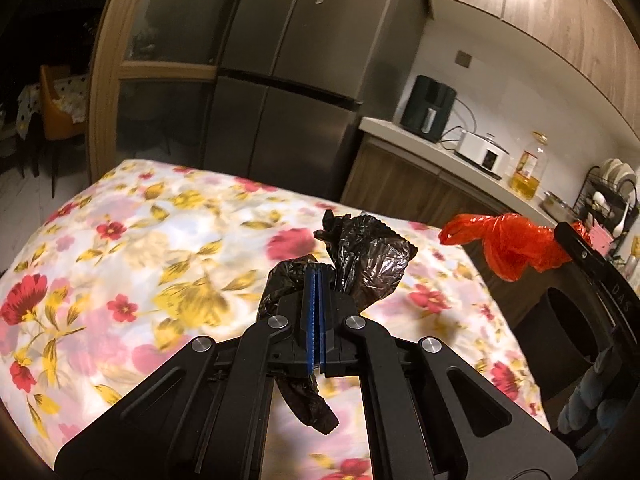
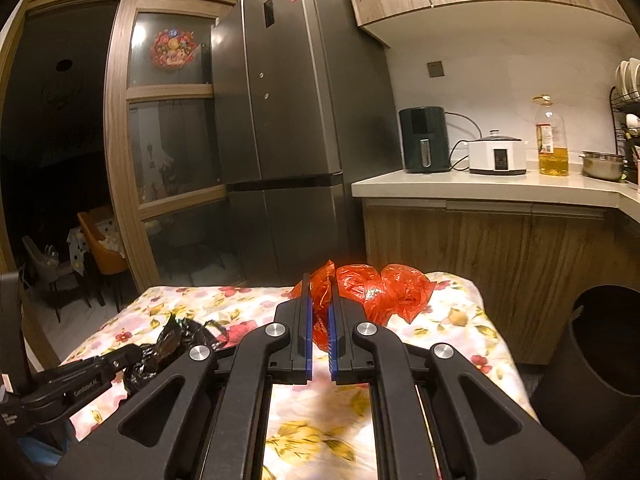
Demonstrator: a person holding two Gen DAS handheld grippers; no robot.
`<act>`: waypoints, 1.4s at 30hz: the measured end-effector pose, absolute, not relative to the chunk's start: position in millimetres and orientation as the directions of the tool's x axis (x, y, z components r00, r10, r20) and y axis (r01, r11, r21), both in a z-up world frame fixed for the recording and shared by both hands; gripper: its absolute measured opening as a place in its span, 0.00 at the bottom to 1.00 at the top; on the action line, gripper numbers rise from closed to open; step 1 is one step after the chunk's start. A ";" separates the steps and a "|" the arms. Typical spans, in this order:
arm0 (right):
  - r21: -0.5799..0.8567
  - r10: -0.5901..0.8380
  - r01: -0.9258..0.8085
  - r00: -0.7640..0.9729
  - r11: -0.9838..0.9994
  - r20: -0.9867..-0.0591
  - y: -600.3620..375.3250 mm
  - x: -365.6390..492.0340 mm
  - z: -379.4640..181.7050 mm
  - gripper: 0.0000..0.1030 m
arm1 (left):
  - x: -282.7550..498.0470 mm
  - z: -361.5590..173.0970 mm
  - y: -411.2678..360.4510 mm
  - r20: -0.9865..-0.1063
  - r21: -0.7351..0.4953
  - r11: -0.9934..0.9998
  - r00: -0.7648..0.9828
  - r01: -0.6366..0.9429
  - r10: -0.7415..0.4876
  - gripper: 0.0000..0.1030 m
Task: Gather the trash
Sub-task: 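Lift the black bag and red wrapper and carry them over the black bin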
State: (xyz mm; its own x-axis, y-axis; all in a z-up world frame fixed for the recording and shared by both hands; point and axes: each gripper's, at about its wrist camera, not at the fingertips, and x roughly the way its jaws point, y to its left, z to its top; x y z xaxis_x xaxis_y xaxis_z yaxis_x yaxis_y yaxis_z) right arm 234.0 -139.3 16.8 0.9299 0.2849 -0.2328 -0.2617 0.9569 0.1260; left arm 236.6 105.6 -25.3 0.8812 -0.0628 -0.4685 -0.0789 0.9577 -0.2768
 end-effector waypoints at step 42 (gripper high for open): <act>0.230 -0.203 0.245 0.960 0.942 -0.191 -421.6 182.1 28.6 0.06 | 285.1 20.3 -264.1 -0.379 -0.183 0.849 0.761 0.495 -0.526 0.00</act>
State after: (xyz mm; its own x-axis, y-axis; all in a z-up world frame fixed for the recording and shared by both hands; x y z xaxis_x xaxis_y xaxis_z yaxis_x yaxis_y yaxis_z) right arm 182.1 -421.6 28.6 0.9604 -0.2030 -0.1910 0.2448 0.9420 0.2296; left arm 285.1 -264.1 20.4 0.7613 -0.5258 -0.3793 0.4951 0.8492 -0.1835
